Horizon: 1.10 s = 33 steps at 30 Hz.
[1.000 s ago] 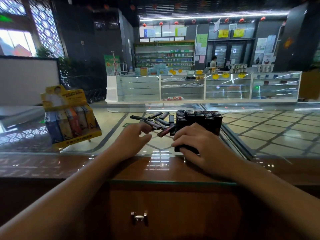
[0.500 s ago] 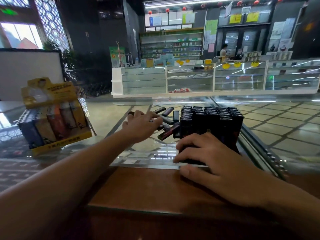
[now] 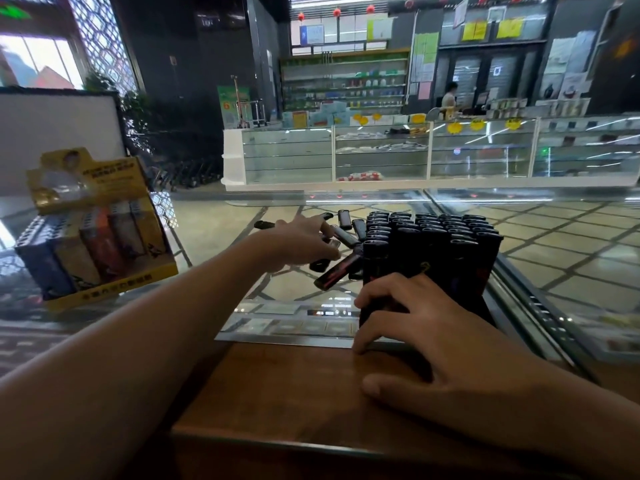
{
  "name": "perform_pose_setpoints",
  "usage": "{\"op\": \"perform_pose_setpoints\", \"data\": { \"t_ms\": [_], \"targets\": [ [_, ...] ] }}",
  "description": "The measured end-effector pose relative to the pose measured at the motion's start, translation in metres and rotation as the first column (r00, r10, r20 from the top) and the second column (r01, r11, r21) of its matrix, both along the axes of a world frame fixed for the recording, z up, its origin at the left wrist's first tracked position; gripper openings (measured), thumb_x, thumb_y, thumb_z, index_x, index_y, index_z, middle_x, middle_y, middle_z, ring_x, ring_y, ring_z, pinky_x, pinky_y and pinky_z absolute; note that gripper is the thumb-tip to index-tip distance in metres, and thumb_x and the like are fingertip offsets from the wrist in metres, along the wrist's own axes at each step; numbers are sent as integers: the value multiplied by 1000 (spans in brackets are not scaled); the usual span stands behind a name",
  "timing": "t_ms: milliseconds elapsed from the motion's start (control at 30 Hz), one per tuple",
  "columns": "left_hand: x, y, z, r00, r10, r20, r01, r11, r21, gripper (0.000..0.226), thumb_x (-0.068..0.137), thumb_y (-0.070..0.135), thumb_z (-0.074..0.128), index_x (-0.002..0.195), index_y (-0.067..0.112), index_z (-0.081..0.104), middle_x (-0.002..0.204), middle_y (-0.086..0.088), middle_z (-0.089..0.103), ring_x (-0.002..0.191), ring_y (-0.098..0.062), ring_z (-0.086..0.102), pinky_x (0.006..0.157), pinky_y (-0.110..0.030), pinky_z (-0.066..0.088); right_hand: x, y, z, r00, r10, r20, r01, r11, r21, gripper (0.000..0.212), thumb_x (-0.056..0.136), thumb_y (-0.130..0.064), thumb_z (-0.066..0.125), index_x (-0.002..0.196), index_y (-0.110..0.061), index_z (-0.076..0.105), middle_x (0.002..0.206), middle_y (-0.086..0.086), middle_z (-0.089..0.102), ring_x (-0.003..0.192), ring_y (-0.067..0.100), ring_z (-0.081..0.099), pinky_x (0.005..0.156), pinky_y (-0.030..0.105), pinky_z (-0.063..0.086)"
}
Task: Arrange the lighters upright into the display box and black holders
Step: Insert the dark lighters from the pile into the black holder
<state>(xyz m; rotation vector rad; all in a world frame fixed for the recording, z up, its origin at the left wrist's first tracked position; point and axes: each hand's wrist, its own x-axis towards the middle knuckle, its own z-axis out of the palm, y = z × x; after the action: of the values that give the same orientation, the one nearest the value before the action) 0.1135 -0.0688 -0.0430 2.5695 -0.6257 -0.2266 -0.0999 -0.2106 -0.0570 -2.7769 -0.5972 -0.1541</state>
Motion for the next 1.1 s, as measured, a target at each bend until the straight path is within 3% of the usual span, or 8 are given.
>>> {"op": "perform_pose_setpoints", "data": {
  "t_ms": [200, 333, 467, 600, 733, 867, 967, 1100],
  "targets": [
    [4, 16, -3, 987, -159, -1, 159, 984, -84, 49, 89, 12, 70, 134, 15, 50, 115, -8, 59, 89, -18, 65, 60, -20, 54, 4, -3, -7, 997, 27, 73, -29, 999, 26, 38, 83, -69, 41, 113, -49, 53, 125, -38, 28, 123, -8, 23, 94, 20, 36],
    [5, 17, 2, 983, -176, 57, 179, 983, -50, 62, 85, 9, 74, 139, 20, 46, 122, -9, 58, 95, -21, 66, 58, -20, 55, 4, -2, -5, 997, 17, 75, -20, 999, 40, 34, 83, -67, 45, 110, -48, 54, 128, -39, 21, 121, -10, 22, 95, 20, 33],
    [7, 19, 9, 988, -155, -5, 154, 985, -72, 75, 83, 3, 75, 145, 21, 38, 122, -10, 53, 83, -20, 65, 51, -20, 52, 0, 0, -3, 995, -10, 97, 7, 1000, 27, 30, 84, -63, 58, 111, -50, 52, 131, -38, 10, 120, -17, 8, 94, 19, 24],
    [6, 16, 15, 993, -121, -8, 122, 992, 16, 78, 83, 11, 77, 147, 19, 33, 109, -11, 59, 85, -26, 69, 67, -45, 63, 2, 0, -4, 996, -36, 80, 36, 999, 8, 31, 89, -61, 50, 116, -48, 54, 132, -36, 17, 121, -12, 14, 100, 25, 21],
    [-4, 2, 21, 974, -187, 126, 154, 960, 234, 69, 85, 12, 73, 143, 15, 35, 98, -5, 59, 76, -14, 60, 56, -26, 53, 8, -2, -10, 993, -24, 116, 23, 1000, 12, 50, 83, -62, 30, 123, -47, 55, 128, -33, 38, 120, -10, 27, 103, 25, 15],
    [-11, -6, 15, 942, -239, 236, 154, 932, 329, 58, 85, 8, 72, 135, 14, 43, 95, -4, 59, 72, -13, 57, 54, -24, 49, 8, -3, -12, 987, -12, 161, 9, 1000, 15, 47, 86, -60, 28, 116, -44, 60, 126, -28, 44, 117, -8, 32, 101, 27, 23],
    [-12, 1, 8, 930, -236, 281, 183, 962, 203, 57, 82, 5, 75, 131, 14, 49, 96, -1, 61, 85, -18, 60, 67, -31, 56, 8, -4, -14, 977, -4, 215, -1, 1000, 21, 38, 90, -56, 35, 111, -42, 63, 121, -25, 50, 113, -4, 36, 94, 30, 33],
    [-17, 20, 7, 906, -123, 405, 179, 978, -104, 56, 79, 5, 75, 128, 16, 52, 90, 6, 55, 78, -7, 55, 61, -17, 42, 6, -1, -13, 937, -29, 349, 2, 997, 79, 23, 92, -41, 52, 112, -38, 63, 108, -24, 56, 102, -4, 41, 87, 23, 40]
  ]
}}
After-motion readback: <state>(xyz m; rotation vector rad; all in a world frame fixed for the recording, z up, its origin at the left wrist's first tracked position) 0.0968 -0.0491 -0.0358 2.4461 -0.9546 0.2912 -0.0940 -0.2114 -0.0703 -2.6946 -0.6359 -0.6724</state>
